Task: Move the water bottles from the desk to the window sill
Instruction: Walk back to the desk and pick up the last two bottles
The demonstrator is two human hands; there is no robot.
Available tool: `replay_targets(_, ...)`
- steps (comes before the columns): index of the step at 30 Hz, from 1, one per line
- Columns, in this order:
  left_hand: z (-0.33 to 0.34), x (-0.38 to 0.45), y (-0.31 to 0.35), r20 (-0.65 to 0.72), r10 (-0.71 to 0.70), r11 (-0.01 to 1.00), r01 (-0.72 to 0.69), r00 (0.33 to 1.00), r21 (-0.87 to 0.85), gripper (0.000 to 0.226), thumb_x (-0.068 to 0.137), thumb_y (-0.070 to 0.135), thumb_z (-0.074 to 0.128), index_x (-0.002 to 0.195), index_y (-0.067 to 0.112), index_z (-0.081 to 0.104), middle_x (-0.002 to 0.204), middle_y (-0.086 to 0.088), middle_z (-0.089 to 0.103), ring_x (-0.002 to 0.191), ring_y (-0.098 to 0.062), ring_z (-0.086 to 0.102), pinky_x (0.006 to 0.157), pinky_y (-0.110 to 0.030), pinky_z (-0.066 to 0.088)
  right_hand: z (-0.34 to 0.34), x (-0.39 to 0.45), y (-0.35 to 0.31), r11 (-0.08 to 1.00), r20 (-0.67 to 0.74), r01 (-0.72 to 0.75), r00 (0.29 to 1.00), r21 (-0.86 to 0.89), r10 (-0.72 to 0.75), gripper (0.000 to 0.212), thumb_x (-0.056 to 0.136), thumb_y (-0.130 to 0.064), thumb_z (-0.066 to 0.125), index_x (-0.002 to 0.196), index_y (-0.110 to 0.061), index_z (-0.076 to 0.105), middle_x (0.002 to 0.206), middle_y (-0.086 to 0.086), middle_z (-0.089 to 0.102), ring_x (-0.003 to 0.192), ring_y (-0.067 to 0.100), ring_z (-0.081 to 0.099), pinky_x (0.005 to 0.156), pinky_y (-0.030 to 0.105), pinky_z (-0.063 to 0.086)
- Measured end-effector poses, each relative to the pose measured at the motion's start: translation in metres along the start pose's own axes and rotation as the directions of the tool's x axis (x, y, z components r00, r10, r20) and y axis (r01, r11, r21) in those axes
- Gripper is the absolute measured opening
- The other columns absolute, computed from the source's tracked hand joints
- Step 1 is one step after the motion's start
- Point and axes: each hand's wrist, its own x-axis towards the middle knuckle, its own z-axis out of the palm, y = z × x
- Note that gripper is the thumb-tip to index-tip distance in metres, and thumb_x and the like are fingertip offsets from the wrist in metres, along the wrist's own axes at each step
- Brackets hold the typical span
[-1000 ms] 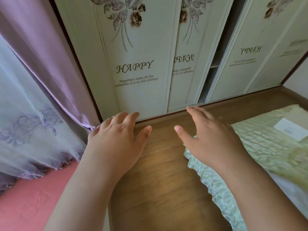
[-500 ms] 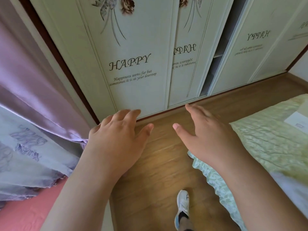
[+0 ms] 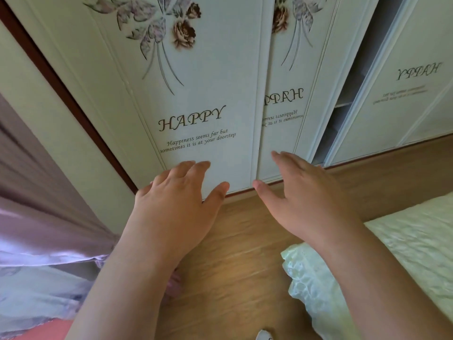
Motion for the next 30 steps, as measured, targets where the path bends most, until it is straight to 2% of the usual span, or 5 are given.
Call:
replay_targets(7, 0.003, 0.061, 0.033, -0.007, 0.022, 1.000, -0.022, 1.000, -0.008, 0.065, 0.096, 0.073, 0.025, 0.156, 0.047, 0.022, 0.166, 0.019, 0.022, 0.154, -0.014, 0.020, 0.121, -0.046, 0.022, -0.016, 0.052, 0.034, 0.999, 0.007, -0.015, 1.000, -0.028, 0.015, 0.074, 0.098, -0.067, 0.034, 0.160, -0.028, 0.022, 0.166, -0.006, 0.026, 0.151, 0.017, 0.026, 0.123, 0.046, 0.024)
replay_targets(15, 0.014, 0.161, 0.046, 0.040, 0.159, 0.987, -0.158, 0.986, -0.034, 0.068, 0.095, 0.074, 0.023, 0.157, 0.046, 0.022, 0.165, 0.019, 0.023, 0.153, -0.013, 0.021, 0.121, -0.045, 0.023, -0.014, 0.118, 0.058, 0.987, -0.019, -0.153, 0.988, -0.052, 0.152, 0.076, 0.097, -0.069, 0.032, 0.161, -0.029, 0.020, 0.166, -0.006, 0.026, 0.152, 0.016, 0.026, 0.124, 0.044, 0.019)
replay_targets(23, -0.003, 0.291, 0.042, 0.027, 0.366, 0.930, -0.365, 0.930, -0.043, 0.069, 0.094, 0.073, 0.020, 0.156, 0.044, 0.025, 0.164, 0.018, 0.026, 0.151, -0.012, 0.025, 0.118, -0.042, 0.029, -0.012, 0.213, 0.043, 0.926, -0.040, -0.374, 0.927, -0.052, 0.373, 0.076, 0.094, -0.074, 0.030, 0.159, -0.037, 0.017, 0.167, -0.011, 0.023, 0.153, 0.017, 0.024, 0.126, 0.048, 0.014)
replay_targets(30, -0.005, 0.377, 0.031, 0.104, 0.482, 0.876, -0.481, 0.870, -0.035, 0.067, 0.098, 0.069, 0.024, 0.158, 0.040, 0.025, 0.165, 0.015, 0.026, 0.152, -0.014, 0.024, 0.119, -0.042, 0.027, 0.002, 0.275, 0.024, 0.868, -0.039, -0.496, 0.868, -0.017, 0.495, 0.079, 0.091, -0.077, 0.029, 0.159, -0.039, 0.014, 0.168, -0.012, 0.020, 0.154, 0.019, 0.022, 0.124, 0.048, 0.015)
